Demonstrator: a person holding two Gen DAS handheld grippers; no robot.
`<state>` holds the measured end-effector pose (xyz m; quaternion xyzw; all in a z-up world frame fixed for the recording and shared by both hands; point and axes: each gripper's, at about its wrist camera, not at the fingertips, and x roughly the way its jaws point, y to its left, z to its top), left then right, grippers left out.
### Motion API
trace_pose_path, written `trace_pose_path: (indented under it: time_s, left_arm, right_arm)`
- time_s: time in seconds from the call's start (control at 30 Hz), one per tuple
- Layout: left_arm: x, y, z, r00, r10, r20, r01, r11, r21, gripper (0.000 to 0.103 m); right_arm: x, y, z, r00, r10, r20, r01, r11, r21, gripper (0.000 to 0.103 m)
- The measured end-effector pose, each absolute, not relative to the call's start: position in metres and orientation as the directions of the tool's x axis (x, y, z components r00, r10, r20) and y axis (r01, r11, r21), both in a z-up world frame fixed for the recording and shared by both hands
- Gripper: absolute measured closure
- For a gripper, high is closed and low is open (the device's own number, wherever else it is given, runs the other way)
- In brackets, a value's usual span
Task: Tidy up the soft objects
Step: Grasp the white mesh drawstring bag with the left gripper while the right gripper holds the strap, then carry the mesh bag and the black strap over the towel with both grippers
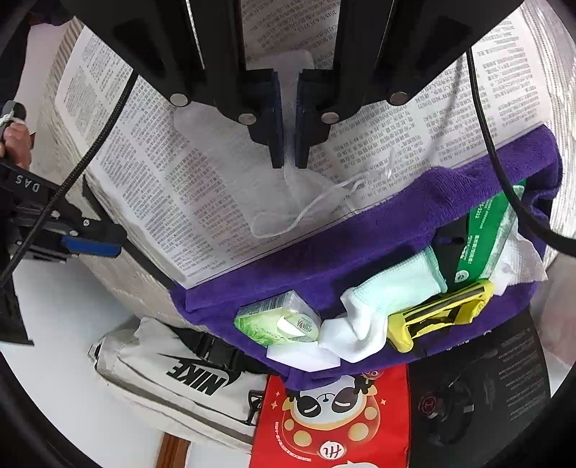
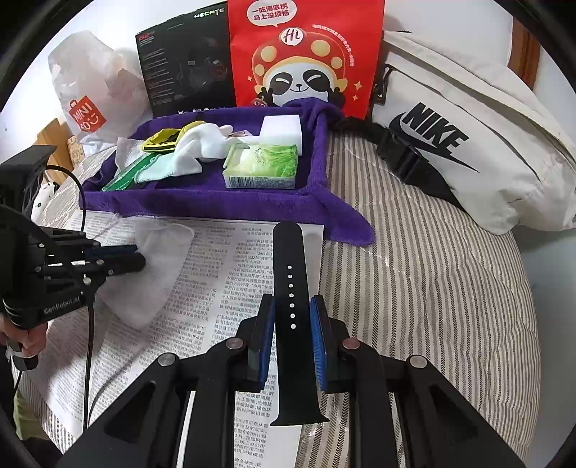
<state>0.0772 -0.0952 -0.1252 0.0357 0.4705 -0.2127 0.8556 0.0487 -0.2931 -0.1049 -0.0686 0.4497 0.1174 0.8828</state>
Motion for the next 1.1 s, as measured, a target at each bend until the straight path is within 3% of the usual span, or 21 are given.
trace_pose_path:
  time_s: [1.1]
  left_arm:
    - [0.089,-0.009,-0.047,0.604,-0.287,-0.744,0.249,0.954,-0.165,0.099]
  right_arm:
    - [0.088,-0.234,-0.06,0.564,0.299,-0.77,-0.405,0.913,0.058,0.083]
